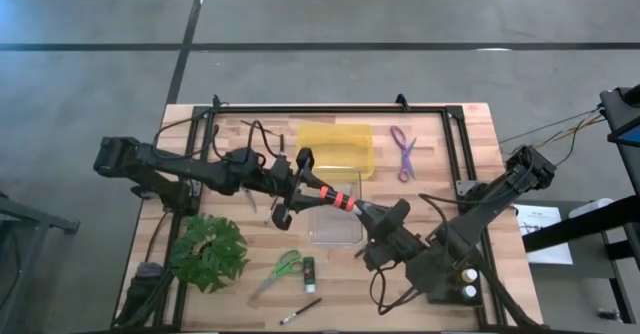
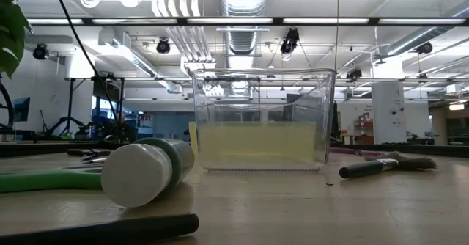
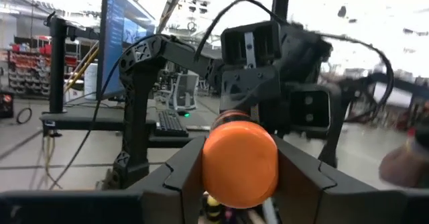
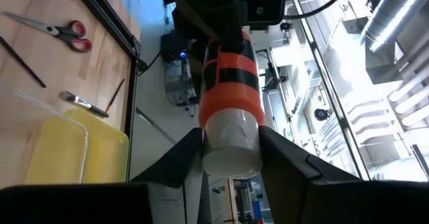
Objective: Pick & Place Paint Supplies
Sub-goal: Put the orange paint bottle into the black bin
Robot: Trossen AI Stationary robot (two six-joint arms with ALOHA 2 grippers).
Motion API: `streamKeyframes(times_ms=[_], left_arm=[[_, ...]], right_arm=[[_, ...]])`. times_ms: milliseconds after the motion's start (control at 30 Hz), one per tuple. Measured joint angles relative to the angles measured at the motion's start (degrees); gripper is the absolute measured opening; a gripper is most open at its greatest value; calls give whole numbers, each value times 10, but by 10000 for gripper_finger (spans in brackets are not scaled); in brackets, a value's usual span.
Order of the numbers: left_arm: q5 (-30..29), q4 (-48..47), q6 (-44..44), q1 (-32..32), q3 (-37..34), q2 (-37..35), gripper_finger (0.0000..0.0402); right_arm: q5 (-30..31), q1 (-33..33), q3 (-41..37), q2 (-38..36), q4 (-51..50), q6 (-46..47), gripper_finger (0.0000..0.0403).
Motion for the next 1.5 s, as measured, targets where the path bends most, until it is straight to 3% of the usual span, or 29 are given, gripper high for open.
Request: streamKeyframes(times_ms=[200, 533, 633, 800, 933, 1000, 1267, 1367, 1500], left_arm=[[-1, -20, 50, 0, 0, 0, 180], [-13, -95, 78, 16, -1, 1, 331], [-45, -146, 88, 25, 0, -11, 365], [-125, -231, 103, 31, 0, -43, 396], [-140, -253, 103, 31, 0, -63, 394], [-140, -253, 103, 31, 0, -66, 387], [-140, -269, 101, 31, 0, -69, 368], [-140, -283, 101, 31, 0, -74, 367], [-140, -302, 101, 31, 0, -80, 367]], right_arm=[[-2, 5, 0, 0, 3, 11, 111], [19, 24, 2, -2, 4, 28, 111], [43, 38, 2, -2, -13, 48, 111], [92, 76, 1, -2, -29, 88, 111], [89, 100, 1, -2, -23, 145, 111], [64, 105, 1, -3, -24, 184, 111], [-141, 93, 0, -3, -56, 331, 111], [-208, 83, 19, -3, -152, 444, 111], [-339, 56, 62, -2, -358, 683, 111]])
